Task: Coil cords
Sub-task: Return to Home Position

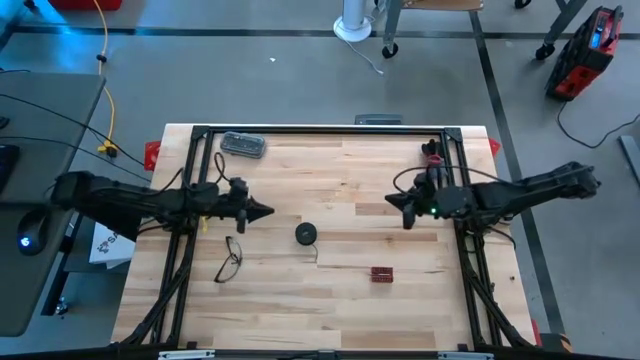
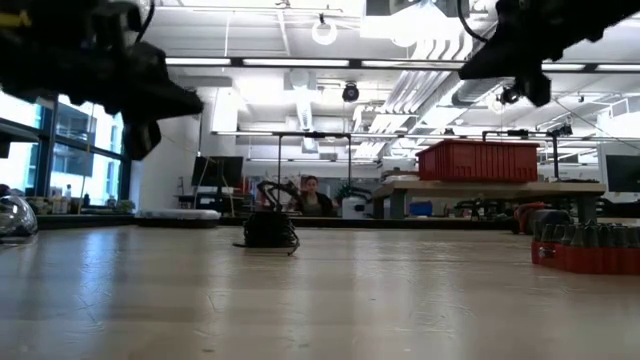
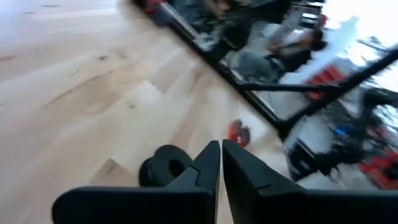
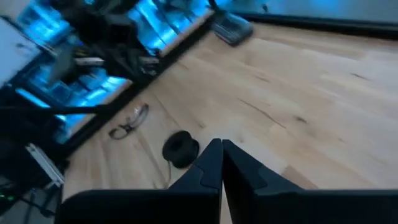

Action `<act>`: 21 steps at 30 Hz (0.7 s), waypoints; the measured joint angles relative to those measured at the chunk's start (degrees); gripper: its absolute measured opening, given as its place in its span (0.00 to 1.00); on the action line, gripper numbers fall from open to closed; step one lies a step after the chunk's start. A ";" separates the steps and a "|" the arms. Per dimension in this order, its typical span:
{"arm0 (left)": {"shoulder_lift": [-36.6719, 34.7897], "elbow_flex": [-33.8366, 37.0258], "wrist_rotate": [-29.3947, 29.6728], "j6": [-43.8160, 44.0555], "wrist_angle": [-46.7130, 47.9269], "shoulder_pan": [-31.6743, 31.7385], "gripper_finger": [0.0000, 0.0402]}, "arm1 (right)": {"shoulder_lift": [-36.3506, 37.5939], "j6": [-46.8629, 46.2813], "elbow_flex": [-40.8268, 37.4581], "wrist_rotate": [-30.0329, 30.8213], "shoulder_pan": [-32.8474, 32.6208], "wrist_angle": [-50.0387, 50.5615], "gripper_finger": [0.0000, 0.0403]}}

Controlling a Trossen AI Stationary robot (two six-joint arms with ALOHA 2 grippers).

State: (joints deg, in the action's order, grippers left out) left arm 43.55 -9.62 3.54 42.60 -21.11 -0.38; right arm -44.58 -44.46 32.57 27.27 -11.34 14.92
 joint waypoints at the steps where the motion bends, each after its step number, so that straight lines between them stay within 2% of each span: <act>1: 0.00 1.81 -2.51 -1.05 -2.98 1.26 0.03 | 0.18 0.84 -1.79 0.08 -0.37 -3.68 0.01; 3: -0.16 4.65 -5.07 -2.96 -6.07 3.08 0.01 | 0.39 3.06 -5.30 0.38 -1.08 -8.25 0.00; 8: -0.23 7.09 -5.11 -11.16 -7.35 4.28 0.00 | 0.35 4.74 -11.51 1.04 -2.82 -14.05 0.00; 15: -0.24 7.16 0.45 -22.29 -7.99 4.26 0.00 | 0.37 16.33 -16.25 2.07 -4.46 -16.12 0.00; 21: -0.25 9.02 1.62 -27.22 -10.46 4.20 0.00 | 0.37 20.89 -26.61 2.03 -4.45 -32.10 0.00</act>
State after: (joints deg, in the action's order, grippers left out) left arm 43.30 -0.60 5.16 15.38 -31.57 3.82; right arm -44.21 -23.57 5.96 29.30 -15.79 -17.18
